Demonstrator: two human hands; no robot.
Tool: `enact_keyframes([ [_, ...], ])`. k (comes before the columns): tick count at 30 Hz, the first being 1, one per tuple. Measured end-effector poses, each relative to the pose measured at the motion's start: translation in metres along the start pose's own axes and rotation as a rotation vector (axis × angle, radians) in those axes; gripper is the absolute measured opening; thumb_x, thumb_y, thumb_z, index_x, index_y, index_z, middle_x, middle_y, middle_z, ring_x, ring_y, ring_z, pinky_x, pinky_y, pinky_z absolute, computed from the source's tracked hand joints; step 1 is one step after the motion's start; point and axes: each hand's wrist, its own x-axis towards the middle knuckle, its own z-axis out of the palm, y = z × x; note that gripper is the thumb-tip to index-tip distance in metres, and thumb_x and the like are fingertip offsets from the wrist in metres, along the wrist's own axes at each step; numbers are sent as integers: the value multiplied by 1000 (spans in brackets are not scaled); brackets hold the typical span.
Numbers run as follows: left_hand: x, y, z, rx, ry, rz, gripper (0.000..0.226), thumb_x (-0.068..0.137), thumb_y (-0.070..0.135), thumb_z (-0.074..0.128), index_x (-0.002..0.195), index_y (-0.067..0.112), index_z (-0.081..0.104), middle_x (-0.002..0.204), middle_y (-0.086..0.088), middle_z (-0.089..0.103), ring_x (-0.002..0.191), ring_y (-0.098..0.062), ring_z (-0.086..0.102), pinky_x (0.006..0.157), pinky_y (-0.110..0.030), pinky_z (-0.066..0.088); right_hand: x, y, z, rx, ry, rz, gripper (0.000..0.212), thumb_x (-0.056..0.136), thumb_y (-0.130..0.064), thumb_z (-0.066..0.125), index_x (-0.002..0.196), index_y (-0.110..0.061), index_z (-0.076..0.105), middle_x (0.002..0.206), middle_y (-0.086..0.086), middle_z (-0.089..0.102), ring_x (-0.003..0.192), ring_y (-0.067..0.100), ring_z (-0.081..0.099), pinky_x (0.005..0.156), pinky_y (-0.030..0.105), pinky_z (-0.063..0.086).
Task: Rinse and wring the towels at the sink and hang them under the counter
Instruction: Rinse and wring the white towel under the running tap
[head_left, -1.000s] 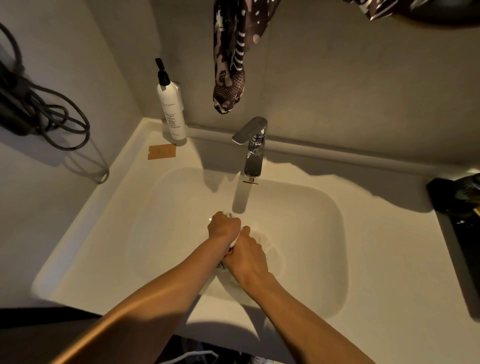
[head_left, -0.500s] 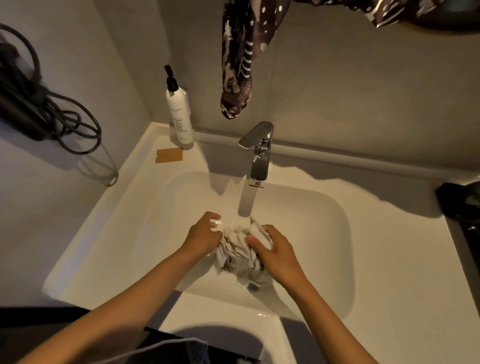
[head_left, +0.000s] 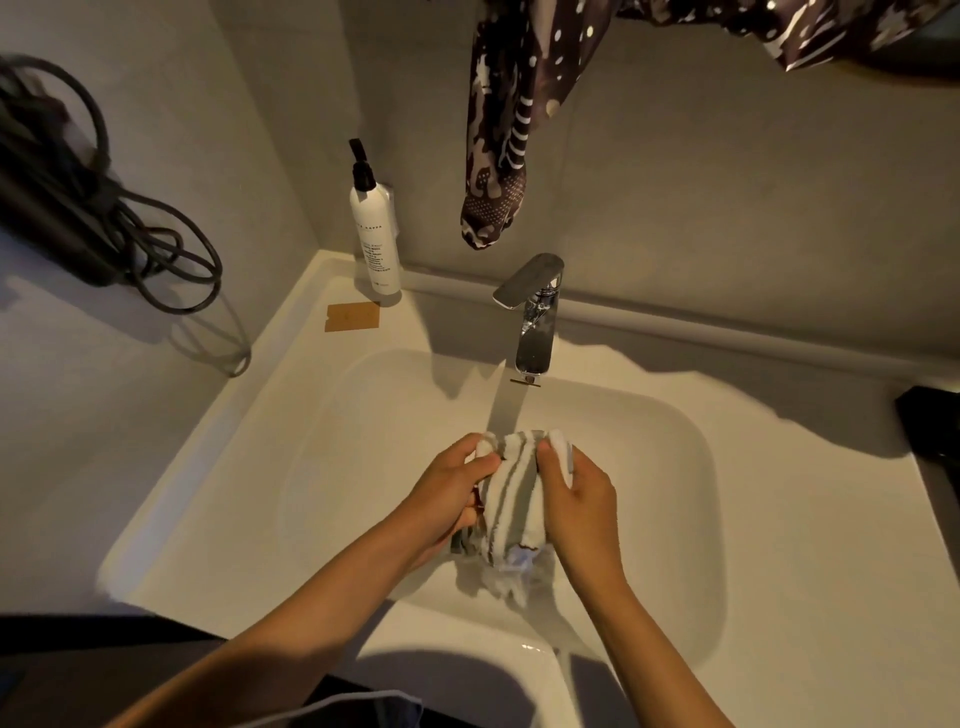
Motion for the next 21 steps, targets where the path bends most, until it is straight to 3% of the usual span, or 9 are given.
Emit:
enact_keyframes([
  [2,-2,9,3,204,104,130,20,98,14,47,108,19,63,95,-3,71,84,-19,66,69,-31,48,-4,-2,-1,-27,135,-100,34,97,-36,58,68,-19,62,58,-4,58,55,6,53,53,11,39],
  [5,11,11,-4,300,204,91,24,98,25,45,120,28,53,108,-3,67,95,-15,63,78,-32,47,6,-13,-7,-2,158,-118,49,95,-39,61,59,-6,53,53,12,48,48,6,37,50,20,32],
  [8,14,11,2,250,63,-21,60,89,68,45,126,22,55,112,-5,71,100,-17,69,94,-40,52,22,-21,1,117,-12,63,44,99,-37,55,63,-12,65,53,-3,64,51,2,55,54,18,45],
  [10,12,11,13,110,-9,-64,81,81,78,53,115,6,58,87,-6,73,78,-20,71,86,-41,56,27,-25,11,194,-155,279,42,102,-34,48,76,-9,69,57,2,69,55,12,66,62,30,55],
  [13,16,15,15,55,128,-90,59,85,58,66,100,1,64,70,-8,72,62,-25,68,69,-36,58,23,-29,4,367,-312,432,33,99,-17,47,83,1,69,67,18,72,53,26,68,59,34,60],
  [15,21,17,4,-87,237,-151,40,83,45,70,98,8,71,77,-10,77,71,-29,73,79,-40,58,25,-18,-12,388,-60,414,25,95,-11,52,93,5,71,83,26,73,60,29,69,60,34,60],
  [17,19,26,3,-272,175,-193,19,86,29,68,81,10,69,64,-8,69,59,-23,67,72,-34,54,28,7,-23,430,168,505,32,94,-25,57,104,3,68,93,28,70,66,26,64,62,34,55],
  [19,14,35,12,-398,30,-196,20,90,20,63,71,12,63,61,-7,60,53,-18,60,61,-27,52,23,29,-12,512,8,754,58,86,-52,64,112,0,66,97,22,66,74,26,61,72,35,50],
  [21,11,47,24,-453,-56,-161,14,92,16,59,79,11,58,62,-6,54,50,-14,55,51,-23,50,13,45,12,744,-276,979,79,78,-71,60,117,-3,66,116,18,69,101,36,65,95,50,49],
])
